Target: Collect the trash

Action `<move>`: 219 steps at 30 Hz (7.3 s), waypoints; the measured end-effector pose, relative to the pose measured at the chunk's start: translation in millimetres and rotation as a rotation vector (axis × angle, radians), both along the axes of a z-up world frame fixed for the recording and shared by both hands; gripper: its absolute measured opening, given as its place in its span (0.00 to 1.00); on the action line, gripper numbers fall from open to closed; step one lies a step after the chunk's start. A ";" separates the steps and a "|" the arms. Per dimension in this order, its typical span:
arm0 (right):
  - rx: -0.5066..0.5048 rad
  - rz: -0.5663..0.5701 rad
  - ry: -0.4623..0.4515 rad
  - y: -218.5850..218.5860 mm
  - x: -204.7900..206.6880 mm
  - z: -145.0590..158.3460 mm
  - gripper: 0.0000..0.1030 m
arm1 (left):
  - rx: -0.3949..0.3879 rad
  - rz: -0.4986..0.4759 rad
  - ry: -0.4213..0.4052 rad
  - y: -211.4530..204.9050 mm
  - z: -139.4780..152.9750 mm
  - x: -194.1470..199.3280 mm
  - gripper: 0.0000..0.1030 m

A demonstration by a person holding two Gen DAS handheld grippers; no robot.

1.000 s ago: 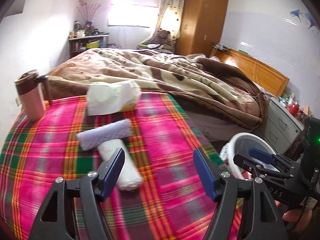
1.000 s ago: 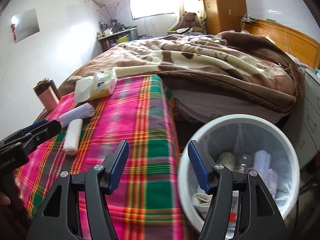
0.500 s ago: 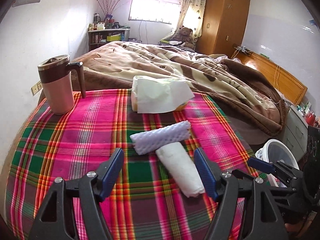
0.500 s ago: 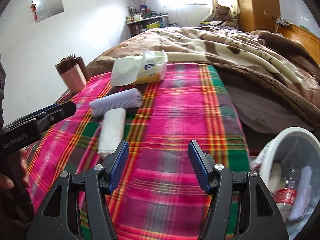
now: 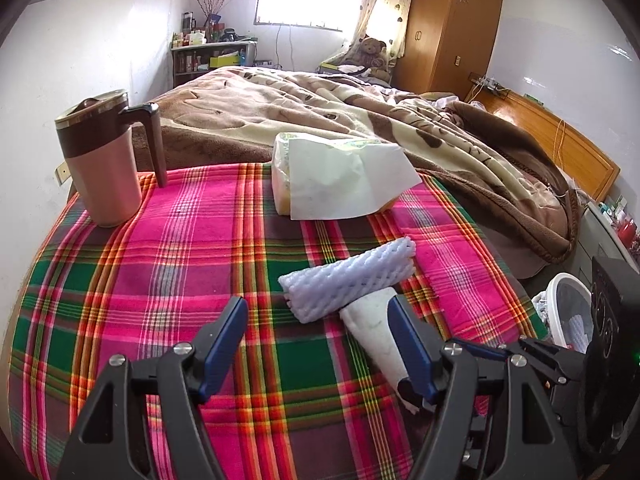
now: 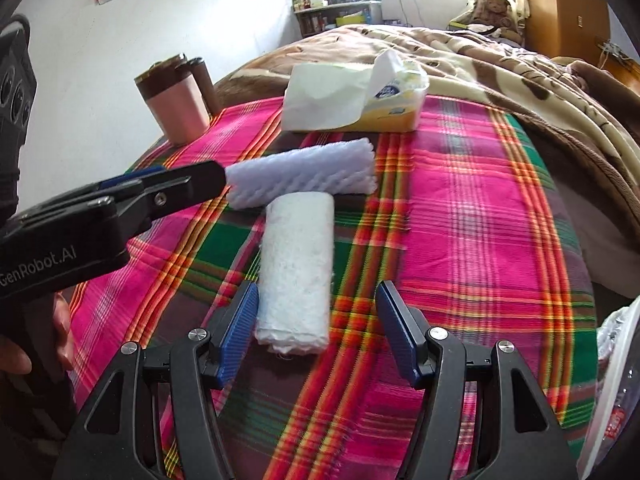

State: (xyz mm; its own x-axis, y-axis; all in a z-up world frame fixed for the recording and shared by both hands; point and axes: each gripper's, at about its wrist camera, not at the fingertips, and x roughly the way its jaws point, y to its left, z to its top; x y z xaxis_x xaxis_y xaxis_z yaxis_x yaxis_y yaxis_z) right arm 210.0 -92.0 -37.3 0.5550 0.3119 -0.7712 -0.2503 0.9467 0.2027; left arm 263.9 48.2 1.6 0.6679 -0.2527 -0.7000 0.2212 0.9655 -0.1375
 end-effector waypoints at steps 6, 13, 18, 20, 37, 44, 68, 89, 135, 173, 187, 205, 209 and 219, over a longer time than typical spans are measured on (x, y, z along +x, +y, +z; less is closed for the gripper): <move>0.012 0.023 0.015 -0.4 -0.9 -0.4 0.30 | 0.014 -0.038 0.013 -8.2 -5.6 11.7 0.72; -0.020 -0.012 0.017 -17.9 -4.9 4.4 0.26 | 0.030 -0.074 0.042 -17.1 -14.2 27.4 0.72; -0.043 -0.078 0.012 -39.8 -5.1 8.0 0.26 | 0.049 -0.110 0.061 -27.6 -22.3 42.2 0.72; -0.046 -0.097 0.007 -44.9 -4.8 9.3 0.26 | 0.067 -0.132 0.065 -33.2 -25.1 45.8 0.72; -0.010 -0.195 0.001 -75.7 -1.8 6.8 0.26 | 0.119 -0.180 0.111 -60.2 -40.9 58.5 0.59; 0.002 -0.207 -0.010 -81.6 -6.8 8.8 0.26 | 0.145 -0.142 0.090 -64.5 -38.6 49.1 0.29; 0.051 -0.234 -0.110 -100.1 -57.4 44.8 0.26 | 0.103 -0.143 -0.011 -74.2 8.7 -57.2 0.29; 0.047 -0.366 -0.194 -163.8 -127.8 67.3 0.26 | 0.075 -0.276 -0.099 -151.9 42.6 -139.8 0.29; -0.023 -0.582 -0.082 -278.5 -155.3 25.6 0.59 | -0.004 -0.415 -0.004 -285.0 10.8 -166.7 0.71; -0.035 -0.441 -0.274 -170.4 -197.7 36.6 0.60 | 0.074 0.001 -0.156 -133.2 9.2 -226.1 0.76; -0.084 -0.485 -0.342 -159.6 -212.9 47.1 0.60 | 0.103 -0.004 -0.254 -135.9 14.1 -243.6 0.76; -0.087 -0.496 -0.354 -154.5 -216.4 49.1 0.60 | 0.099 -0.004 -0.260 -136.1 16.4 -249.4 0.76; -0.084 -0.500 -0.356 -154.3 -217.3 49.9 0.60 | 0.100 -0.005 -0.262 -136.4 16.7 -249.9 0.76; -0.081 -0.501 -0.356 -155.0 -218.1 49.9 0.60 | 0.099 -0.005 -0.263 -138.2 17.9 -250.7 0.76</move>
State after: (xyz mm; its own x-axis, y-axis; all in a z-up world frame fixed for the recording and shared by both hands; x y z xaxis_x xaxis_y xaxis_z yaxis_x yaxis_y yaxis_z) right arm -8.1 -247.1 12.6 0.8465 -0.1047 -0.5219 0.1890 0.9757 0.1109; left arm 13.2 -90.0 19.4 0.8290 -0.1957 -0.5238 0.2417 0.9701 0.0200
